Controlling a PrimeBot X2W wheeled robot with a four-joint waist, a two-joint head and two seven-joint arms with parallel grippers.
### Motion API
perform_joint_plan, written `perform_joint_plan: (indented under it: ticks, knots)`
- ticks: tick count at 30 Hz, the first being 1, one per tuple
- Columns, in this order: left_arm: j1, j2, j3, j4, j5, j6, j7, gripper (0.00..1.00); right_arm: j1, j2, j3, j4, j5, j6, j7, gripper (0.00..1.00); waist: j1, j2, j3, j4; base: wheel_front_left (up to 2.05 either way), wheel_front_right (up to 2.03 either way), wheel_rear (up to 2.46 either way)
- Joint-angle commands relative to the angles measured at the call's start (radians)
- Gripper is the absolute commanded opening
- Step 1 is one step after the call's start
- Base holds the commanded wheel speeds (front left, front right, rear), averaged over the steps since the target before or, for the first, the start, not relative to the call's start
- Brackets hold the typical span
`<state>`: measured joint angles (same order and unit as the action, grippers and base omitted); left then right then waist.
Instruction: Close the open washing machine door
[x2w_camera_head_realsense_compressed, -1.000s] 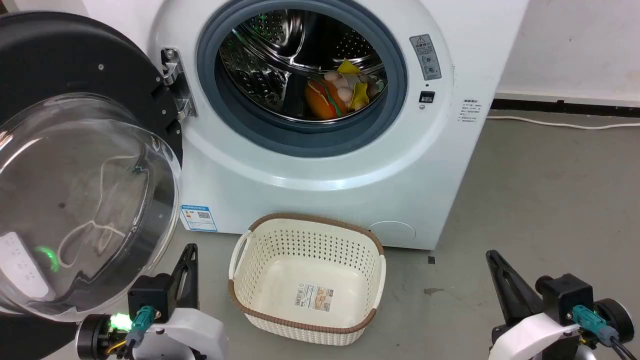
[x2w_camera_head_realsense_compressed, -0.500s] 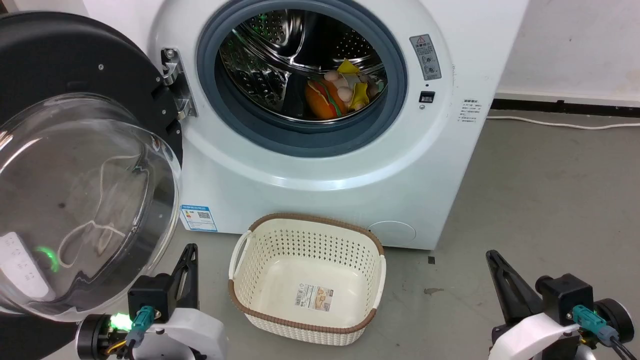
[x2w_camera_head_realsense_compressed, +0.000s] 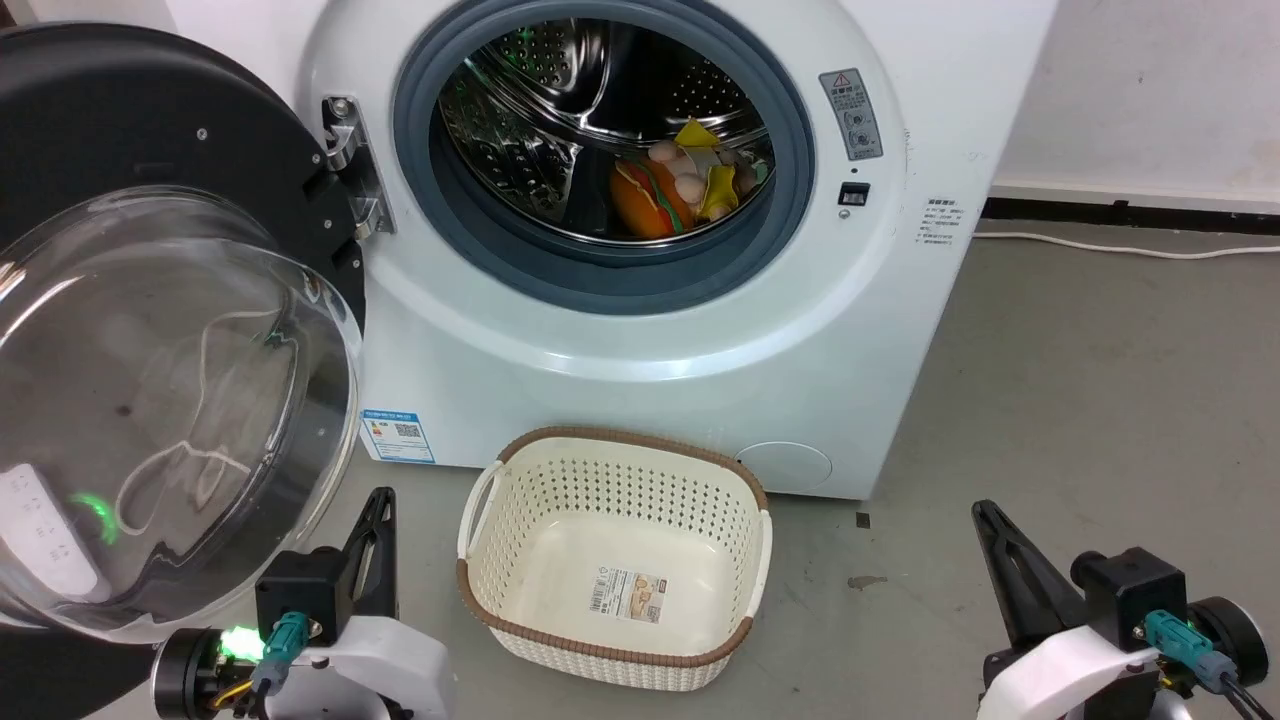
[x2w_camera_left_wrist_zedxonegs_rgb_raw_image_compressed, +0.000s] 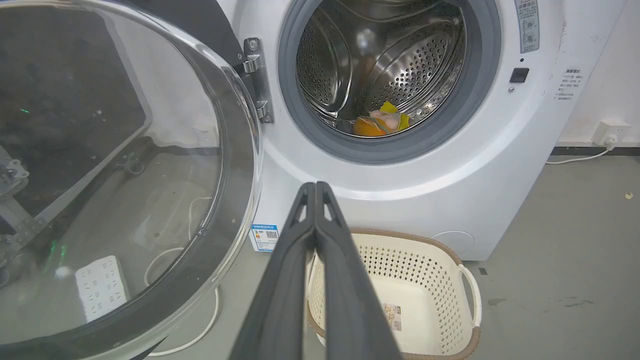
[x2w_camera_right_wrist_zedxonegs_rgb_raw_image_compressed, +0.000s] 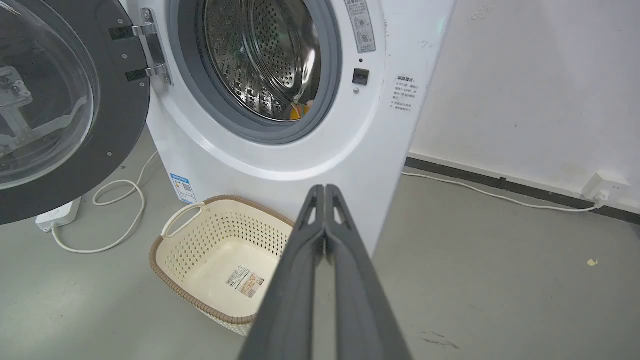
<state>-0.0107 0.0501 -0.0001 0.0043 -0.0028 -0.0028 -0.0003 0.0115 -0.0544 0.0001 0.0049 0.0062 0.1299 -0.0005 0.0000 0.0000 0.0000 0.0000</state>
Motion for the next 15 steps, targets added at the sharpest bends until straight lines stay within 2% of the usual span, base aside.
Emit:
perform_joint_plan:
  ticks: [1, 15]
  knots:
    - [0.011, 0.000, 0.000, -0.004, 0.003, 0.003, 0.000, 0.00, -0.011, 0.004, 0.000, -0.005, -0.006, 0.001, 0.000, 0.00, 0.0000, 0.0000, 0.000, 0.000, 0.00, 0.00, 0.00]
    - [0.011, 0.000, 0.000, -0.004, 0.003, 0.003, 0.000, 0.00, -0.011, 0.004, 0.000, -0.005, -0.006, 0.001, 0.000, 0.00, 0.0000, 0.0000, 0.000, 0.000, 0.00, 0.00, 0.00]
